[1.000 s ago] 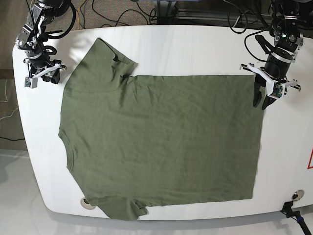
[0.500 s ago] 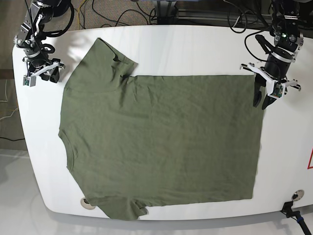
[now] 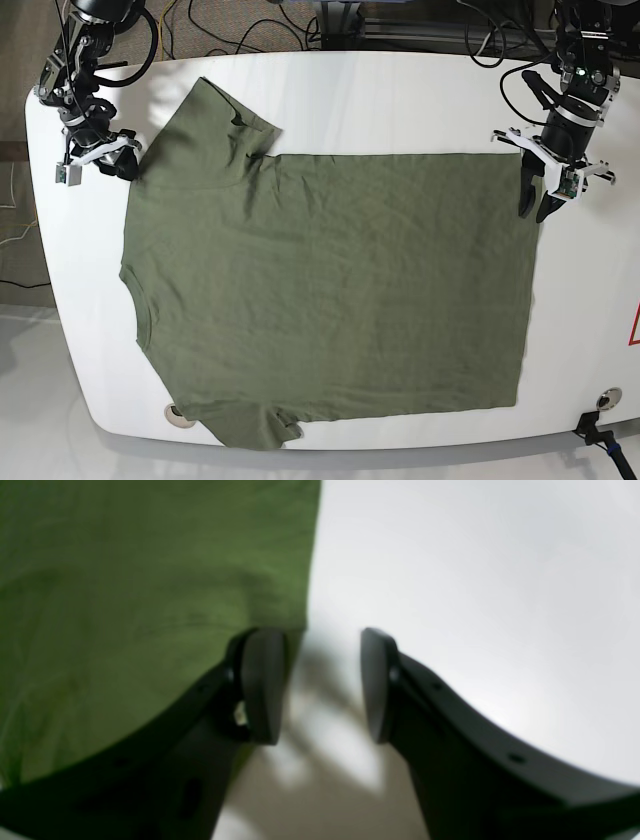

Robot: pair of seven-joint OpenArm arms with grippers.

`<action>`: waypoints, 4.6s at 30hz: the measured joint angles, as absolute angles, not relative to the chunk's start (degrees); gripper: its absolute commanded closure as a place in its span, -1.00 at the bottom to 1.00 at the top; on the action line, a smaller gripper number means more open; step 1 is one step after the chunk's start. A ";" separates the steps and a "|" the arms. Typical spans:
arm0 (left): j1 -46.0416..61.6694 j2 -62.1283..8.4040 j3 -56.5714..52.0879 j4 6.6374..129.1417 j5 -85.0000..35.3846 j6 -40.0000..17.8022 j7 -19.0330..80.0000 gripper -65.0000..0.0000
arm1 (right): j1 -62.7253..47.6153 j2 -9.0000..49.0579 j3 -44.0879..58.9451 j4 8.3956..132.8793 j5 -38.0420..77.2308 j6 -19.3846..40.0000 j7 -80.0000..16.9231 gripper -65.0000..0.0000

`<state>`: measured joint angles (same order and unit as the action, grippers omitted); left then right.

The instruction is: Fold the T-shirt properly

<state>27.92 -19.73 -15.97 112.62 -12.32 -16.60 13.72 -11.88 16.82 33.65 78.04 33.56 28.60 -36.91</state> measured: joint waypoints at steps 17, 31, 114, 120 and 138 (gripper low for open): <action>27.97 -19.75 -16.12 112.53 -12.56 -16.60 13.72 0.61 | -10.39 15.86 26.61 81.80 33.30 29.02 -44.29 0.23; 28.88 -19.59 -16.51 112.38 -18.09 -16.99 13.85 0.59 | -10.48 16.03 26.52 80.99 34.79 29.63 -43.81 1.00; 13.82 -19.35 -30.63 71.29 -48.71 -30.94 42.44 1.00 | -12.78 16.19 27.75 83.33 36.53 29.41 -45.01 1.00; 16.38 -19.09 -31.11 76.29 -45.91 -29.41 44.47 1.00 | -15.68 16.03 30.50 86.21 36.27 28.56 -46.83 1.00; 36.86 -17.30 -40.51 102.04 -43.75 -28.60 49.34 0.85 | -31.77 16.67 39.27 107.68 36.34 27.94 -48.25 1.00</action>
